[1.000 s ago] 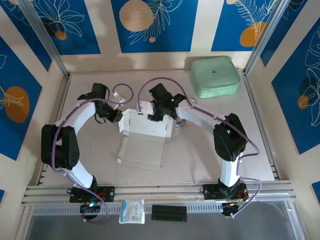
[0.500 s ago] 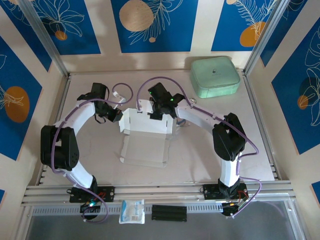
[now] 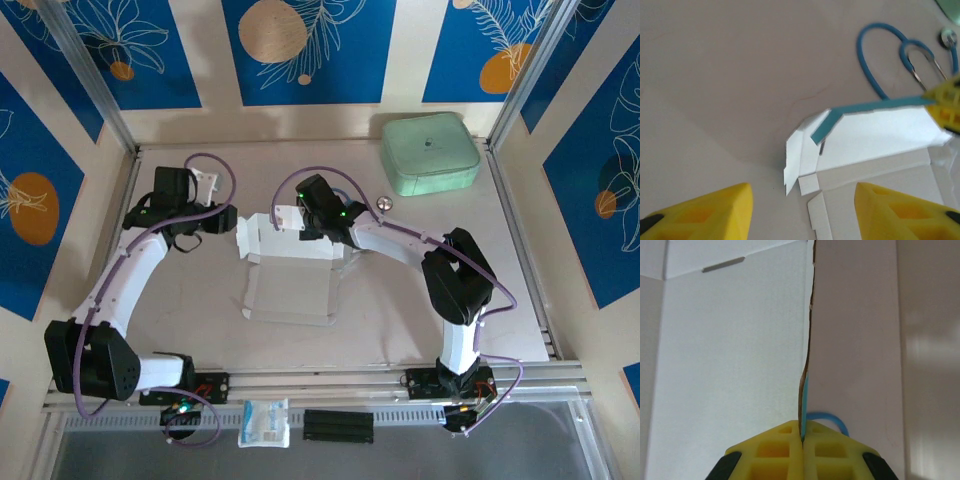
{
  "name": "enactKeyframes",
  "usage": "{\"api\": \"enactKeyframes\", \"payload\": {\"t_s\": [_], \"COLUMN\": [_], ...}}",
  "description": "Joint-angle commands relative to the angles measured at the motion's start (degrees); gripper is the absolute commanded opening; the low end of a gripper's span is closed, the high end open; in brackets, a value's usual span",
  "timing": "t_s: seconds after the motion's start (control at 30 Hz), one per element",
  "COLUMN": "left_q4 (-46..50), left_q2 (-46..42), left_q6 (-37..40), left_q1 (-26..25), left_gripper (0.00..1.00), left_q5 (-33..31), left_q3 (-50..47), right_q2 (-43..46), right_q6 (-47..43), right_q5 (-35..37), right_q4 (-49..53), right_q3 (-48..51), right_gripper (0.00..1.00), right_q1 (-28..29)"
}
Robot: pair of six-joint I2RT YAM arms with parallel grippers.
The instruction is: Fold the paper box
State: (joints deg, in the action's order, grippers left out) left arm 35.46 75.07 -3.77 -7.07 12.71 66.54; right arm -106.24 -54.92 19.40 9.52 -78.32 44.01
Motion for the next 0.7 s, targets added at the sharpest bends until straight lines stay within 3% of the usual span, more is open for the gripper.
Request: {"api": "enactKeyframes", "payload": {"t_s": [0.0,0.13,0.23,0.3,0.4,0.67], "left_q4": [9.6,19.7,22.2,21.1,14.3,15.3], "left_q2": [5.2,15.0,18.3,16.8,10.5,11.0], "left_q6": [-10.6,-11.1,-11.2,-11.2,-9.9,-7.8], "left_q1": [1.5,2.8,3.0,2.7,1.3,2.0], "left_gripper": [0.56,0.54,0.49,0.45,0.46,0.51], "left_q5": [-5.0,-3.5,-2.6,0.5,3.5,-3.1], "left_q3": [7.4,16.4,18.9,18.4,14.1,15.6], "right_q2": [3.1,3.4,3.6,3.5,2.4,1.5], "right_q6": [-5.4,-11.2,-11.7,-9.7,-7.6,-6.9], "right_q5": [3.5,6.7,7.2,6.8,6.7,8.5], "right_q4": [-11.1,-20.9,-21.9,-19.5,-19.0,-18.8], "right_q3": [3.8,7.1,7.7,7.2,7.0,6.1], "right_gripper": [0.04,0.05,0.05,0.05,0.05,0.05], "right_q1": [1.5,2.6,2.8,2.8,3.1,5.3]}}
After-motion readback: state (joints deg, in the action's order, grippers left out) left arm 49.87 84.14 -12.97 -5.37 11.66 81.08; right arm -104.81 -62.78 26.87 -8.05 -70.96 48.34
